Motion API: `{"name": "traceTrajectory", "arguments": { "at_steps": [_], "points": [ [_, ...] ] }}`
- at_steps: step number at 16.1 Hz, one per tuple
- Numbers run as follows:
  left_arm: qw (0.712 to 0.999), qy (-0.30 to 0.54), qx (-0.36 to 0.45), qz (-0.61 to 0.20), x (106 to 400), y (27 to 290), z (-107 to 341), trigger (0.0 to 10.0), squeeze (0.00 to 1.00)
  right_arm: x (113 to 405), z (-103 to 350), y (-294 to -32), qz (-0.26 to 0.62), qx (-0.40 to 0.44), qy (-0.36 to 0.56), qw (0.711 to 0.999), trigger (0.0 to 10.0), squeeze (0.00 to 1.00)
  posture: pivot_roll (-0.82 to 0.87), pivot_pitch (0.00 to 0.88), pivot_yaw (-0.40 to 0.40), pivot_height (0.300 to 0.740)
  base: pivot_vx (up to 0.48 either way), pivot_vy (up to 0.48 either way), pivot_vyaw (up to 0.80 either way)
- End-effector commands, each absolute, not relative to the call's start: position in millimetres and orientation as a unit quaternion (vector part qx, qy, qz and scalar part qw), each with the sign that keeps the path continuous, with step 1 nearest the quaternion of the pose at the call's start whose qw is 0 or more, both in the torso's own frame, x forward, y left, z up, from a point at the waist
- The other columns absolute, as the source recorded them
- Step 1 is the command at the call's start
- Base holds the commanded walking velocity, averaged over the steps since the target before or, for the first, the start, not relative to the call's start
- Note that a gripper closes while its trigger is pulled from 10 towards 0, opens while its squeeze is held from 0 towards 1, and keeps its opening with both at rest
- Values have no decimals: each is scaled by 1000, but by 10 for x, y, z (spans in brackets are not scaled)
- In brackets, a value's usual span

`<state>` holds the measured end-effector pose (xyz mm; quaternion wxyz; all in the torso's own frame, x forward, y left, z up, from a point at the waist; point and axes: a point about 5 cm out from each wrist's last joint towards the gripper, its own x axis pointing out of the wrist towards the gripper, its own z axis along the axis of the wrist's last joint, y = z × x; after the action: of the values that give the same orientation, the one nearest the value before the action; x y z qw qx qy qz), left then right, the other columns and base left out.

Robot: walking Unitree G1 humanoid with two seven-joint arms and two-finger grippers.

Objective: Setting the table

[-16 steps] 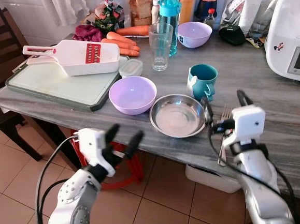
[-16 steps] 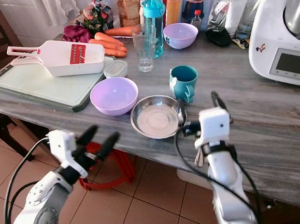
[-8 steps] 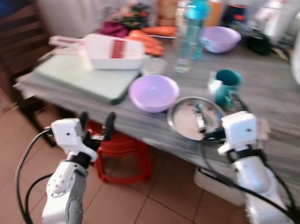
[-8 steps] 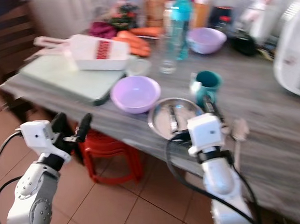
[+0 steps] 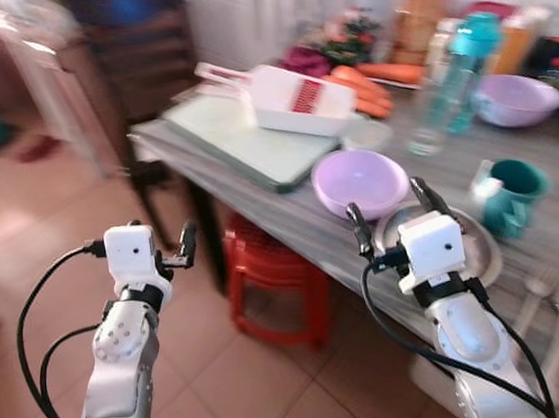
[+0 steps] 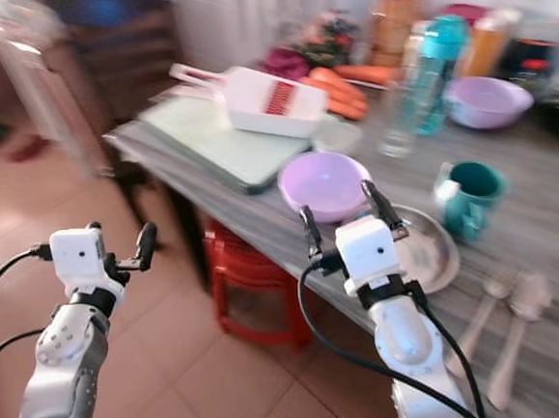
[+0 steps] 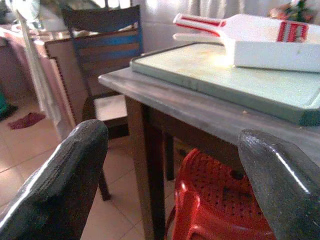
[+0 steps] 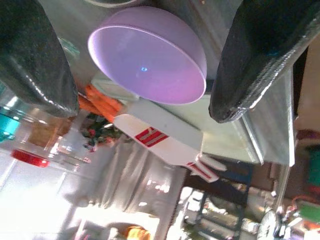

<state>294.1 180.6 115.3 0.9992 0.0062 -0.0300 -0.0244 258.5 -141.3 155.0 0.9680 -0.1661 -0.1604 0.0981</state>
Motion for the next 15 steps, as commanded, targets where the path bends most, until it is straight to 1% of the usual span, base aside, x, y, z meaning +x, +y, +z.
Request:
{"name": "traceTrajectory", "arguments": {
  "at_steps": [1, 2, 5, 7, 9, 10, 13, 15],
  "points": [
    [999, -29, 16, -19, 2957, 1819, 1143, 10000, 0, 2584, 1584, -1383, 100, -168, -170, 966, 10000, 0, 69, 37, -4, 740, 0, 0, 800],
    [999, -28, 21, -15, 2955, 1829, 1135, 10000, 0, 2587, 1579, -1366, 102, -165, -170, 966, 10000, 0, 75, 36, -4, 740, 0, 0, 800],
    [999, 16, 50, 11, 2955, 1942, 952, 10000, 0, 2597, 1528, -1290, 122, -165, -168, 964, 10000, 0, 83, 22, 3, 740, 0, 0, 800],
    [998, 24, 53, 21, 2967, 1990, 907, 10000, 0, 2623, 1523, -1279, 125, -168, -169, 963, 10000, 0, 86, 10, 9, 740, 0, 0, 800],
    [995, 30, 83, 49, 2999, 2059, 855, 10000, 0, 2667, 1492, -1255, 128, -171, -167, 962, 10000, 0, 83, 2, 10, 740, 0, 0, 800],
    [995, 43, 76, 56, 3017, 2078, 799, 10000, 0, 2679, 1455, -1240, 131, -173, -164, 962, 10000, 0, 82, 0, 9, 740, 0, 0, 800],
    [992, 59, 99, 45, 3045, 2046, 662, 10000, 0, 2733, 1324, -1209, 141, -177, -152, 962, 10000, 0, 85, 0, 2, 740, 0, 0, 800],
    [988, 94, 119, 37, 3031, 2034, 485, 10000, 0, 2810, 1197, -1230, 137, -175, -131, 966, 10000, 0, 92, 0, -6, 740, 0, 0, 800]
  ]
}}
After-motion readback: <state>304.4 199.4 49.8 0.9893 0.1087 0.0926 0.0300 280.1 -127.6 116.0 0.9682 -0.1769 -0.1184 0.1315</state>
